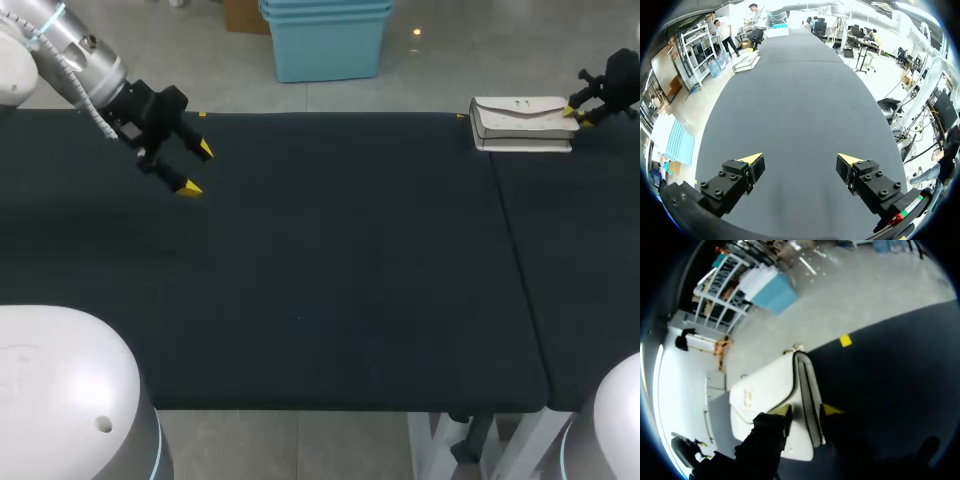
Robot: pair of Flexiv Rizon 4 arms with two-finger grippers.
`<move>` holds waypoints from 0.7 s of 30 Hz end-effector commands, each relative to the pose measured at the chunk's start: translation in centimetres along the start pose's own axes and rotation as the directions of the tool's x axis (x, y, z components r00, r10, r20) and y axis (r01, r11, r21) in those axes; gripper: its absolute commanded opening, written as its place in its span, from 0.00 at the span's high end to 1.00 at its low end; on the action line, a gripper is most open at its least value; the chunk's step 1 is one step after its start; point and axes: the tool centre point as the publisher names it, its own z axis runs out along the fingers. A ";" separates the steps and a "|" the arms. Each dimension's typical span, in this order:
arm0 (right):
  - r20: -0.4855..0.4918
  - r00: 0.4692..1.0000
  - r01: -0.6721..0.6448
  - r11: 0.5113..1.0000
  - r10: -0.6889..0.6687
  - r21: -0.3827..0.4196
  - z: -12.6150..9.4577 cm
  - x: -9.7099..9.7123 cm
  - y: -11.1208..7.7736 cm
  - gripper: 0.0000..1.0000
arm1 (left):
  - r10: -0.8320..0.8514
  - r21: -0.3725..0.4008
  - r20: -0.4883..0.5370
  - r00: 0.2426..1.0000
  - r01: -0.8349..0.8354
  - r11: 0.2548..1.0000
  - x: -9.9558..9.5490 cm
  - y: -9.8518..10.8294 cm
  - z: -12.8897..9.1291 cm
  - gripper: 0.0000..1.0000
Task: Pick up the bag, open it, inspect its contents, close it, and place it on the opposite side
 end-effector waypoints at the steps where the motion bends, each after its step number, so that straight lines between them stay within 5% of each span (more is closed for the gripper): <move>1: -0.013 1.000 0.000 0.939 0.005 0.344 0.6 -0.4 0.6 1.00 | 0.001 0.003 0.000 1.000 -0.001 1.000 0.0 0.1 0.0 0.00; 21: -0.119 0.993 0.036 0.939 0.006 0.341 -0.9 2.8 -5.3 1.00 | 0.001 0.003 0.000 1.000 -0.001 1.000 0.0 0.1 0.0 0.00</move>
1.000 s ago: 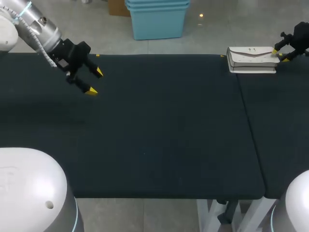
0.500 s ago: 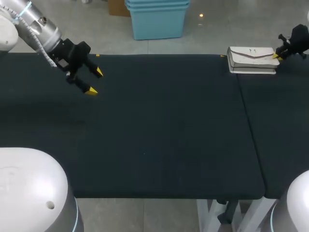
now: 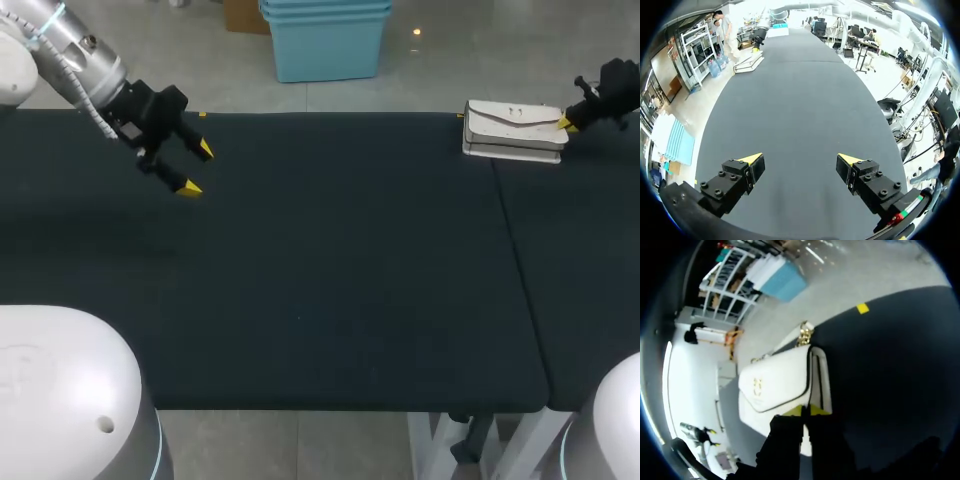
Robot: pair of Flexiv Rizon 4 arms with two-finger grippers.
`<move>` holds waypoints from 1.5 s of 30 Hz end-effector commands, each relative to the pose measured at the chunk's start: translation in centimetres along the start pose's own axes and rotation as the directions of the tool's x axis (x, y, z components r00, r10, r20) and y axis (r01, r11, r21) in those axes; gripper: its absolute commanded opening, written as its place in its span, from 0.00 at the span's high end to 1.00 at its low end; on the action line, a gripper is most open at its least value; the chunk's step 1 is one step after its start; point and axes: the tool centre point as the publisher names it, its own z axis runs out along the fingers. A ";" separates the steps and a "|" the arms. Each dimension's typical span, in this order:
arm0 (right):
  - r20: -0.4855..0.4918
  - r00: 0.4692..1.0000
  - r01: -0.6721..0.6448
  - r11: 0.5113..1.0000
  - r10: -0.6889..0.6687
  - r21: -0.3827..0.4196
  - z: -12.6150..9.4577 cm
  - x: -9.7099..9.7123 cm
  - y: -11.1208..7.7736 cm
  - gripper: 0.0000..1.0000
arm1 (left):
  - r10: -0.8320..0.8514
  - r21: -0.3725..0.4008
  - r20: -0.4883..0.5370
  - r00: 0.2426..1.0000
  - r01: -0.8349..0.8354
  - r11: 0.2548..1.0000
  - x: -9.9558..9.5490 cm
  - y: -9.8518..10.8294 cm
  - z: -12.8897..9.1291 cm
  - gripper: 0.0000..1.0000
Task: Pick up the bag, open it, inspect its contents, close it, and place it on the opposite side
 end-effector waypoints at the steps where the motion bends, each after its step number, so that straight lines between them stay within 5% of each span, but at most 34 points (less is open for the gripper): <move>1: -0.012 1.000 0.006 0.974 -0.004 0.228 -0.6 0.9 -1.3 1.00 | 0.001 0.003 0.001 1.000 -0.001 1.000 0.0 0.1 0.1 0.00; 21: -0.100 0.995 0.028 0.972 -0.005 0.234 3.1 9.8 -13.8 1.00 | 0.001 0.003 0.001 1.000 -0.001 1.000 0.0 0.1 0.1 0.00; 41: -0.100 0.995 0.028 0.972 -0.005 0.234 3.1 9.8 -13.8 1.00 | 0.001 0.003 0.001 1.000 -0.001 1.000 0.0 0.1 0.1 0.00; 45: -0.159 0.987 0.018 0.976 0.017 0.217 4.4 11.8 -16.6 1.00 | 0.001 0.003 0.001 1.000 -0.001 1.000 0.0 0.1 0.1 0.00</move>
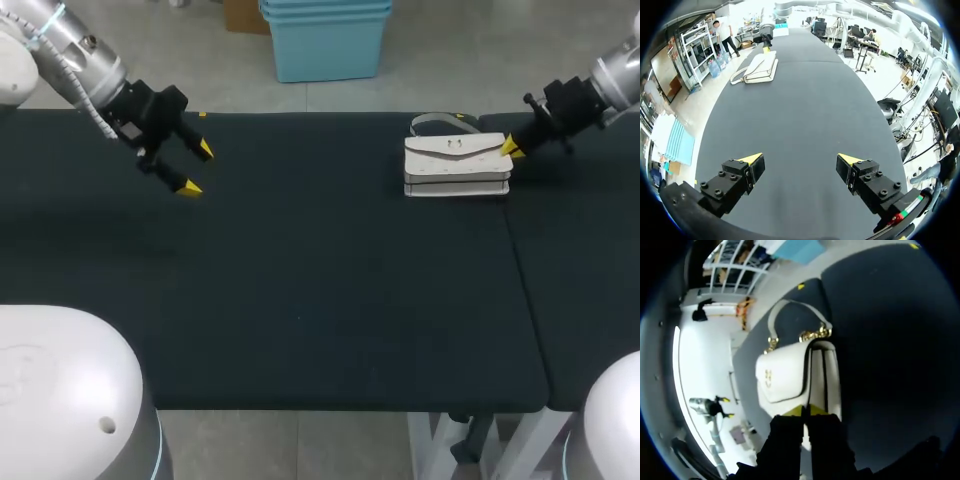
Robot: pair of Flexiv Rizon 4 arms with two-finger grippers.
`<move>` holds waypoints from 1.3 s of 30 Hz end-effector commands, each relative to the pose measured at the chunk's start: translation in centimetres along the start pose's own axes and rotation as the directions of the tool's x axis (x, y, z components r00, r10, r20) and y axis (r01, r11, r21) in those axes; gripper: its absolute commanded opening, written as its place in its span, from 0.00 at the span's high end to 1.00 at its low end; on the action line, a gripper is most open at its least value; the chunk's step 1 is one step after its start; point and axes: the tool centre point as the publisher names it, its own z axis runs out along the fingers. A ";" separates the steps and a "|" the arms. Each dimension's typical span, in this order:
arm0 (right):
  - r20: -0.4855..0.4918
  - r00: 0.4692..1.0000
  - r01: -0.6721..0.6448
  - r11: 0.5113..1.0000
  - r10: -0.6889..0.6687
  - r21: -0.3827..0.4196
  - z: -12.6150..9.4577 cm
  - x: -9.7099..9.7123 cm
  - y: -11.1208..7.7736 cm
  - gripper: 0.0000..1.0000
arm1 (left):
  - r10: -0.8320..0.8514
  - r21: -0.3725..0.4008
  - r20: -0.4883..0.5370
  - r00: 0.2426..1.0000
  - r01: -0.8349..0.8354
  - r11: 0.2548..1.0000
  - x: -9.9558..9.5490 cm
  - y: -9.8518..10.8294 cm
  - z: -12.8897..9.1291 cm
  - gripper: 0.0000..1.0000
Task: Pick up the bag, open it, inspect its contents, close it, and place it on the opposite side
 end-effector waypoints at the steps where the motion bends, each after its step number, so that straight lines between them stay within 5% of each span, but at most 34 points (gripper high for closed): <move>1: -0.031 0.999 0.012 0.998 -0.014 -0.058 2.3 1.2 -2.5 1.00 | 0.001 0.003 0.001 1.000 -0.001 1.000 0.0 0.1 0.1 0.00; 18: -0.105 0.993 0.046 0.997 -0.053 -0.066 11.0 6.9 -8.8 1.00 | 0.001 0.003 0.001 1.000 -0.001 1.000 0.0 0.1 0.1 0.00; 39: -0.136 0.986 0.101 0.995 -0.097 0.022 18.3 11.9 -10.7 1.00 | 0.001 0.003 0.001 1.000 -0.001 1.000 0.0 0.1 0.1 0.00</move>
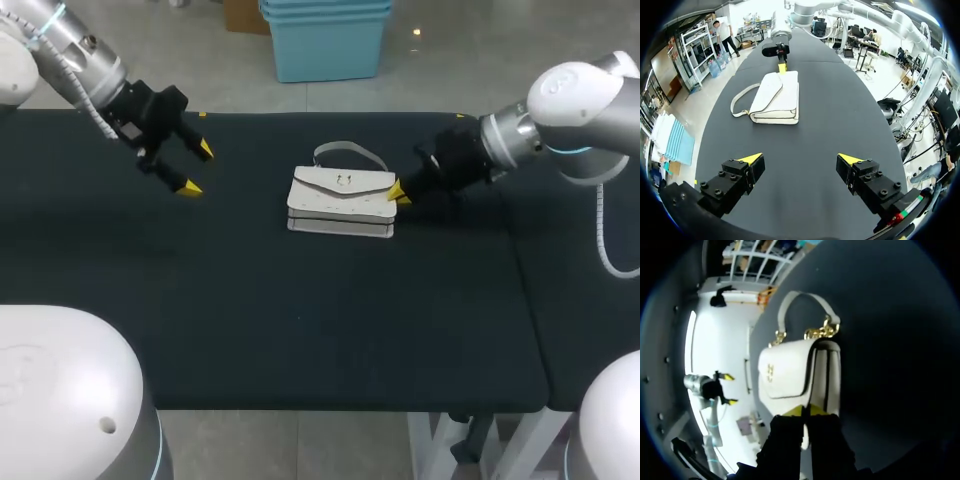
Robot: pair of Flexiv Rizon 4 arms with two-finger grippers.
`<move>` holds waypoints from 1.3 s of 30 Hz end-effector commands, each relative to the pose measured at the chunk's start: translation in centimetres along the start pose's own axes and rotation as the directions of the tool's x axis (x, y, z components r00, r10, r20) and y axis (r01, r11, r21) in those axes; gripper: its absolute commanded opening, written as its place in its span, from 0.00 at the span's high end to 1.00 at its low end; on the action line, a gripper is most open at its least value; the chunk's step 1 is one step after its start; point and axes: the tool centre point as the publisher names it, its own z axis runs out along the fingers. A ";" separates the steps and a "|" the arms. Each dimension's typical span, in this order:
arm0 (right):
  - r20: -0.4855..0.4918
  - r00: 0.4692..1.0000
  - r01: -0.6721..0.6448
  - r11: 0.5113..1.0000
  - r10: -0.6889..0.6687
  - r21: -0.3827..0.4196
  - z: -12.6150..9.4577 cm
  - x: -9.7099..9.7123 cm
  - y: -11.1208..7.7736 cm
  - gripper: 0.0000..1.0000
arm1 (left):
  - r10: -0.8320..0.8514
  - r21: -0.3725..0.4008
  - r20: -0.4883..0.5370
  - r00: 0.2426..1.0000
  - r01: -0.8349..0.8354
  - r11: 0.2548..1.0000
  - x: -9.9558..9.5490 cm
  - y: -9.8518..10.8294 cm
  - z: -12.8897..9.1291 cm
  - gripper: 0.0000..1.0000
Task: Pick up the bag, open it, inspect its contents, close it, and place it on the opposite side
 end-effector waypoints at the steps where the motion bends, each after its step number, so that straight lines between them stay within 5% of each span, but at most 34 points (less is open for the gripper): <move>1: 0.002 1.000 0.007 1.000 -0.007 0.017 1.0 0.3 0.4 1.00 | 0.001 0.003 0.001 1.000 -0.001 1.000 0.0 0.1 0.1 0.00; 14: -0.001 1.000 0.014 0.999 -0.014 0.029 1.3 0.9 0.7 1.00 | 0.001 0.003 0.001 1.000 -0.001 1.000 0.0 0.1 0.1 0.00; 16: -0.008 1.000 0.010 1.000 -0.010 0.027 1.1 0.8 0.7 0.53 | 0.001 0.003 0.001 1.000 -0.001 1.000 0.0 0.1 0.1 0.00; 17: -0.009 1.000 0.008 1.000 -0.008 0.026 0.8 0.8 0.6 0.00 | 0.001 0.003 0.001 1.000 -0.001 1.000 0.0 0.1 0.1 0.00; 29: 0.130 0.987 0.094 0.995 -0.089 -0.033 -5.7 1.8 -0.7 0.00 | 0.001 0.003 0.001 1.000 -0.001 1.000 0.0 0.1 0.1 0.00; 39: 0.344 0.905 0.268 0.963 -0.252 -0.001 -8.6 4.1 -1.2 0.00 | 0.037 -0.035 -0.014 0.999 -0.037 0.999 -0.8 -1.4 0.3 0.00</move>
